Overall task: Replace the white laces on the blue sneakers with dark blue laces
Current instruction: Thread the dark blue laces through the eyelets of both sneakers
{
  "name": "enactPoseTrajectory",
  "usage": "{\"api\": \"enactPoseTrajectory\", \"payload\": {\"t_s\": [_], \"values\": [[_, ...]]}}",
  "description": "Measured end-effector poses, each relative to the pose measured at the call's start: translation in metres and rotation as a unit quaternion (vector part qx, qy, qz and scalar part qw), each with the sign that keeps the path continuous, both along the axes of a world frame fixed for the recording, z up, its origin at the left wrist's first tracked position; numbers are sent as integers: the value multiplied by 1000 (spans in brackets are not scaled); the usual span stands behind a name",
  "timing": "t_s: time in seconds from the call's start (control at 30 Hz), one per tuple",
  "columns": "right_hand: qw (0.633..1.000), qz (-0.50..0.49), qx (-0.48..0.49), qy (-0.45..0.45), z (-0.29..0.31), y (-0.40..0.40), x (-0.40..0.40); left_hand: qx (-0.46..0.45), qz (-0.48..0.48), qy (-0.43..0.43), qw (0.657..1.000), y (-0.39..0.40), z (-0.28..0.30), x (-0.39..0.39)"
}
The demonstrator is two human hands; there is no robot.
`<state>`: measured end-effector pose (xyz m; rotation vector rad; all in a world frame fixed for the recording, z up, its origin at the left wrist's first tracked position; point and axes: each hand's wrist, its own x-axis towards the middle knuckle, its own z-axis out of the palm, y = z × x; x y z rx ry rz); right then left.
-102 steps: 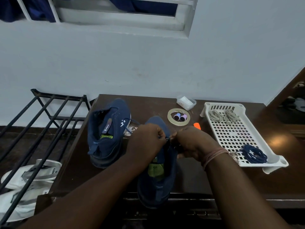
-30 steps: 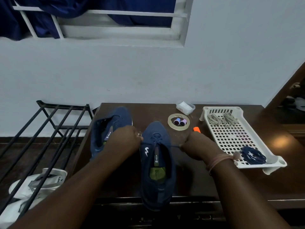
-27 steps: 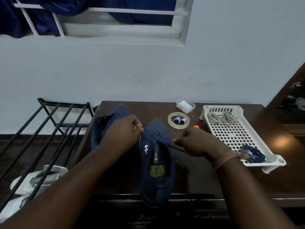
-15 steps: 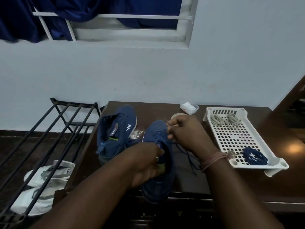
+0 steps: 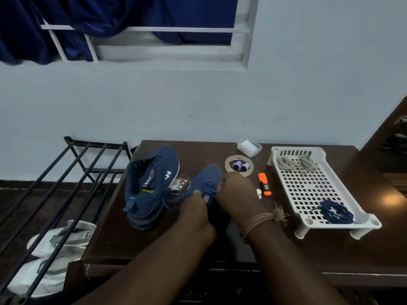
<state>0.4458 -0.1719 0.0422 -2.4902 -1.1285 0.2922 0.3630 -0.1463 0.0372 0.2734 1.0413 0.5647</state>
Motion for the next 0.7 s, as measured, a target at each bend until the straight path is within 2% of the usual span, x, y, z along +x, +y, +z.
{"api": "enactPoseTrajectory", "payload": {"t_s": [0.1,0.17,0.2,0.27,0.33,0.47,0.57,0.7], "values": [[1000,-6,-29,0,-4,0,4,-28,-20,34,999,4,-2,7],[999,-22,-29,4,-5,-2,3,-113,41,33,992,8,-5,13],[999,-30,-29,8,-5,-2,3,-69,54,58,994,8,-7,15],[999,-36,-35,12,-7,-1,4,-60,66,-12,996,6,-13,9],[998,-38,-38,20,-8,1,7,-33,64,-22,997,6,-13,4],[998,-37,-51,21,-12,3,6,25,84,37,995,7,-15,2],[998,-18,-67,2,-16,5,7,80,32,101,991,9,-29,5],[998,-6,-60,-17,-18,6,5,56,27,74,995,13,-45,10]]}}
